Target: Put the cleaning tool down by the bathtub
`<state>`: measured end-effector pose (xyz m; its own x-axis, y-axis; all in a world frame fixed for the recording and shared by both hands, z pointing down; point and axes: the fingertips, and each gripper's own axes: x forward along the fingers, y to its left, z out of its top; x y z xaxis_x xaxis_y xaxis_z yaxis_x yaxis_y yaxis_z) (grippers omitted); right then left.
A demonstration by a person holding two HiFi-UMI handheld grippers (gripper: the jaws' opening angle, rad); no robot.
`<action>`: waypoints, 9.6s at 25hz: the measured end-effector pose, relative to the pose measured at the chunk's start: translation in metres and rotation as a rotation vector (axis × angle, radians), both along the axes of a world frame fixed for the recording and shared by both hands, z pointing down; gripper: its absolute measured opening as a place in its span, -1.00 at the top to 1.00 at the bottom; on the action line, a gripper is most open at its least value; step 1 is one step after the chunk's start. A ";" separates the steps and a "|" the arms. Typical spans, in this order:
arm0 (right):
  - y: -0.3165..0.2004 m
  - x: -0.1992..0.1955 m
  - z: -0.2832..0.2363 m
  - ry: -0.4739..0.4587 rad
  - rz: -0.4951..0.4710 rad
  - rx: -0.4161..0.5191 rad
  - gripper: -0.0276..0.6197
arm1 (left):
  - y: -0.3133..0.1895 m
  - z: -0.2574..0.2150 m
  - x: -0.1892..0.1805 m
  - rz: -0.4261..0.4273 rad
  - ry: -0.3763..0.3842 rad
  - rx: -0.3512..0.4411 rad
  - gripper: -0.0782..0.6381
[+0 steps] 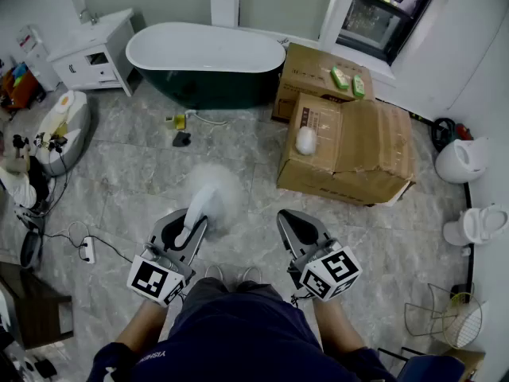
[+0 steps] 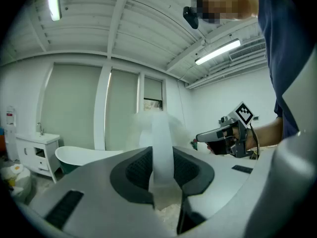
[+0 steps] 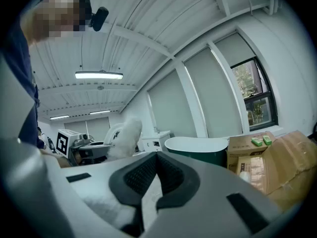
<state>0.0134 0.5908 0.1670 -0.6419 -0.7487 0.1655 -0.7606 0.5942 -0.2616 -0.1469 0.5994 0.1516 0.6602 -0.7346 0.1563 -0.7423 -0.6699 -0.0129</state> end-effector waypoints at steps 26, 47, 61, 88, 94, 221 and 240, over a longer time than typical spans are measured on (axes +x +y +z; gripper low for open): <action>-0.010 0.028 0.018 0.022 0.020 -0.027 0.90 | -0.009 0.012 0.032 0.003 -0.016 -0.016 0.48; -0.035 0.066 0.021 -0.005 0.010 -0.028 0.90 | -0.033 0.012 0.045 -0.057 -0.039 0.001 0.48; -0.122 0.055 0.034 0.011 0.023 -0.047 0.90 | -0.121 0.029 0.036 -0.048 -0.011 -0.023 0.48; -0.351 -0.043 0.039 0.047 0.073 -0.100 0.90 | -0.362 0.042 -0.055 0.031 0.004 -0.072 0.48; -0.380 -0.051 0.043 0.046 0.084 -0.107 0.90 | -0.392 0.045 -0.068 0.028 0.002 -0.075 0.48; -0.891 0.109 0.771 0.039 0.246 -0.409 0.90 | -0.895 0.934 0.107 0.225 -0.515 -0.605 0.48; -0.882 0.108 0.818 0.059 0.227 -0.438 0.90 | -0.877 1.049 0.094 0.243 -0.649 -0.711 0.48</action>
